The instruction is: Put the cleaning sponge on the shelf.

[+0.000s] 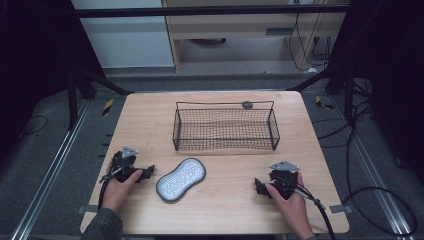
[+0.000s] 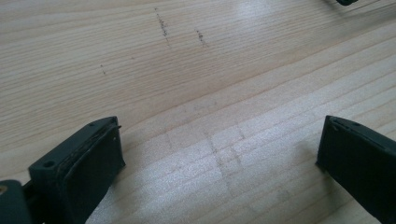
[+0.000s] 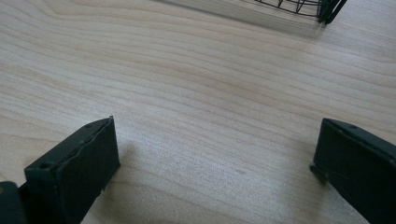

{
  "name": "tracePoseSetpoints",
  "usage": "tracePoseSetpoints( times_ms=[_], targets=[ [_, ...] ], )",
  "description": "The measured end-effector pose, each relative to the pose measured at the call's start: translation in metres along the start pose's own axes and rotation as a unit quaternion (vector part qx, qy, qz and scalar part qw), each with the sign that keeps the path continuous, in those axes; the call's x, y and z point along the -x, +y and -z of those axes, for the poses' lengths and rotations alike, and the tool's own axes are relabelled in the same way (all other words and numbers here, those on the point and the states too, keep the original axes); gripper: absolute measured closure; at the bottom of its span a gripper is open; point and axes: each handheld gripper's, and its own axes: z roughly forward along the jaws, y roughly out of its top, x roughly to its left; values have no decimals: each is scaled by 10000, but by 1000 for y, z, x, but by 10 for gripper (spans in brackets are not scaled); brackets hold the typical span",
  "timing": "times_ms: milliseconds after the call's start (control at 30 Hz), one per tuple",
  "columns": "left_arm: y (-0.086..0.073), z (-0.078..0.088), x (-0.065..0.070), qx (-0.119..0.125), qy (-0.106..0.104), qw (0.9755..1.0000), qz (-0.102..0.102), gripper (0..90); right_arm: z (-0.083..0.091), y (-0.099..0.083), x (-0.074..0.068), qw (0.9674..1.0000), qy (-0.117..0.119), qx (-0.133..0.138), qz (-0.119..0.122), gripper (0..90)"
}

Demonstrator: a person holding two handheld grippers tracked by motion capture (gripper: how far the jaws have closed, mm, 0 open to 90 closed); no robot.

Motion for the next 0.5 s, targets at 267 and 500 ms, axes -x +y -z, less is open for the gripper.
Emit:
tracePoseSetpoints(
  times_ms=[267, 500],
  targets=[
    [11, 5, 1, -275, -55, 9994, -215, 33, 2, -2, 1, 10000, 55, -10, 72, 4],
    [37, 27, 14, -118, -183, 9985, -510, 30, 2, -2, 1, 10000, 57, -12, 57, 3]
  ],
)
